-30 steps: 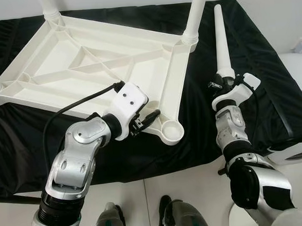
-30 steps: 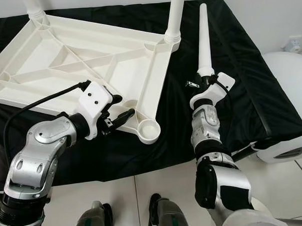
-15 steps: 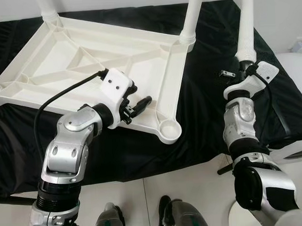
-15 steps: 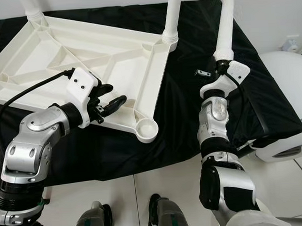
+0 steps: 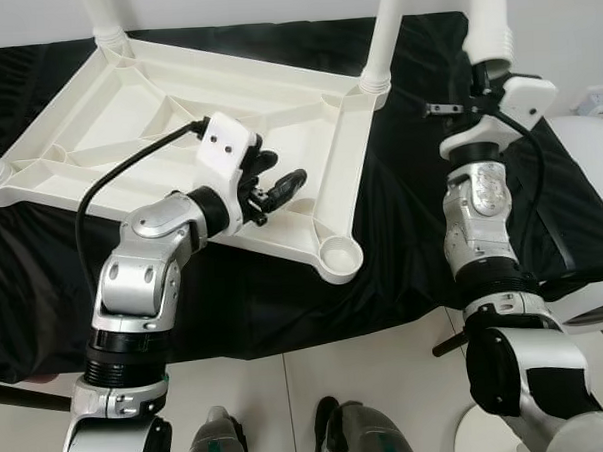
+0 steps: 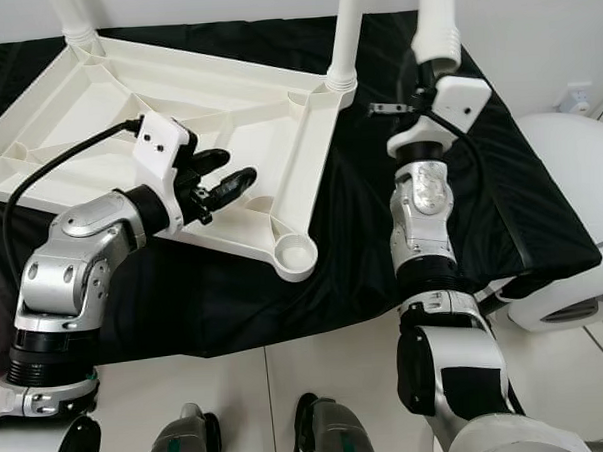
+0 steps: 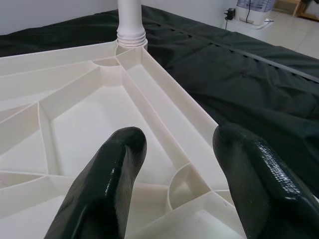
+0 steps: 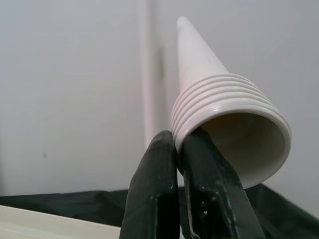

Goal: Building children table

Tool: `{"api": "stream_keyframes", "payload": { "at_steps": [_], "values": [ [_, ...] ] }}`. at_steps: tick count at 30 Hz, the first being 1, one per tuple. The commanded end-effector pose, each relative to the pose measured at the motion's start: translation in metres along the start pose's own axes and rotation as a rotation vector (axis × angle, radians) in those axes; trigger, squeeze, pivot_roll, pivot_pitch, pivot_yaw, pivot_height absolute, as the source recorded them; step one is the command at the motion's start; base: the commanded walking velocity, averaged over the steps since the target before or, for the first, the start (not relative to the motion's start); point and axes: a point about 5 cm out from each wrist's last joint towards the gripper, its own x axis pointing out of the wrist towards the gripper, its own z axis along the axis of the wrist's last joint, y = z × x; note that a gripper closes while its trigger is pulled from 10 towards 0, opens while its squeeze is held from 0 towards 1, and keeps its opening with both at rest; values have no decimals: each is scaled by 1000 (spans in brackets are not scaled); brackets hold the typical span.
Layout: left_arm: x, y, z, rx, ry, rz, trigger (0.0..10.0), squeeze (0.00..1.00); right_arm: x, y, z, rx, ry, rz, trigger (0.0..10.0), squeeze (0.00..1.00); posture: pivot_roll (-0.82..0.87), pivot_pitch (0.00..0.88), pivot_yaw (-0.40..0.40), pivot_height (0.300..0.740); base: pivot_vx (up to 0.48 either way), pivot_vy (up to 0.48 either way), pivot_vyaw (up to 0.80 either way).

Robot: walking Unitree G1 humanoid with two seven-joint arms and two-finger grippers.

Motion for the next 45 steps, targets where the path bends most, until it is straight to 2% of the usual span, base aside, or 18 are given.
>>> {"api": "stream_keyframes", "payload": {
  "at_steps": [1, 16, 20, 22, 26, 29, 34, 37, 38, 39, 40, 41, 42, 45],
  "values": [
    [2, 1, -2, -1, -7, 25, 10000, 0, 9, 10, 17, -11, -98, 30, 10000, 0, 68, 47, -28, 740, 0, 0, 0],
    [4, 3, -2, -8, -14, 19, 10000, 0, 30, 26, 53, -22, -261, 55, 10000, 0, 66, 50, -20, 740, 0, 0, 0],
    [4, 4, -3, -9, -15, 25, 10000, 0, 31, 39, 59, -22, -294, 131, 10000, 0, 67, 53, -18, 740, 0, 0, 0],
    [4, 5, -2, -30, -23, 26, 10000, 0, 25, 48, 55, -15, -274, 195, 10000, 0, 67, 53, -21, 740, 0, 0, 0],
    [4, 7, -1, -60, -37, 27, 10000, 0, 19, 54, 48, -10, -245, 235, 10000, 0, 68, 54, -24, 740, 0, 0, 0],
    [4, 10, 3, -118, -64, 15, 10000, 0, 4, 61, 37, 14, -183, 284, 10000, 0, 69, 57, -31, 740, 0, 0, 0],
    [5, 15, 6, -125, -77, 6, 10000, 0, -13, 60, 27, 6, -128, 313, 10000, 0, 64, 54, -37, 740, 0, 0, 0],
    [10, 19, 10, -205, -97, 8, 10000, 0, -21, 56, 25, 1, -107, 307, 10000, 0, 66, 53, -48, 740, 0, 0, 0],
    [10, 19, 10, -205, -97, 8, 10000, 0, -21, 56, 25, 1, -107, 307, 10000, 0, 66, 53, -48, 740, 0, 0, 0],
    [11, 20, 12, -229, -104, 9, 10000, 443, -23, 55, 25, 2, -101, 306, 10000, 0, 66, 53, -48, 740, 0, 0, 0],
    [12, 22, 13, -271, -111, 4, 10000, 443, -26, 53, 24, -1, -93, 306, 10000, 0, 65, 52, -53, 740, 0, 0, 0],
    [12, 22, 13, -271, -111, 4, 10000, 443, -26, 53, 24, -1, -93, 306, 10000, 0, 65, 52, -53, 740, 0, 0, 0],
    [15, 24, 13, -347, -128, -13, 10000, 1000, -33, 53, 21, -3, -69, 315, 10000, 0, 65, 51, -55, 740, 0, 0, 0],
    [16, 25, 14, -389, -138, -21, 10000, 1000, -38, 53, 20, -1, -52, 325, 10000, 0, 68, 48, -59, 740, 0, 0, 0]
  ]
}}
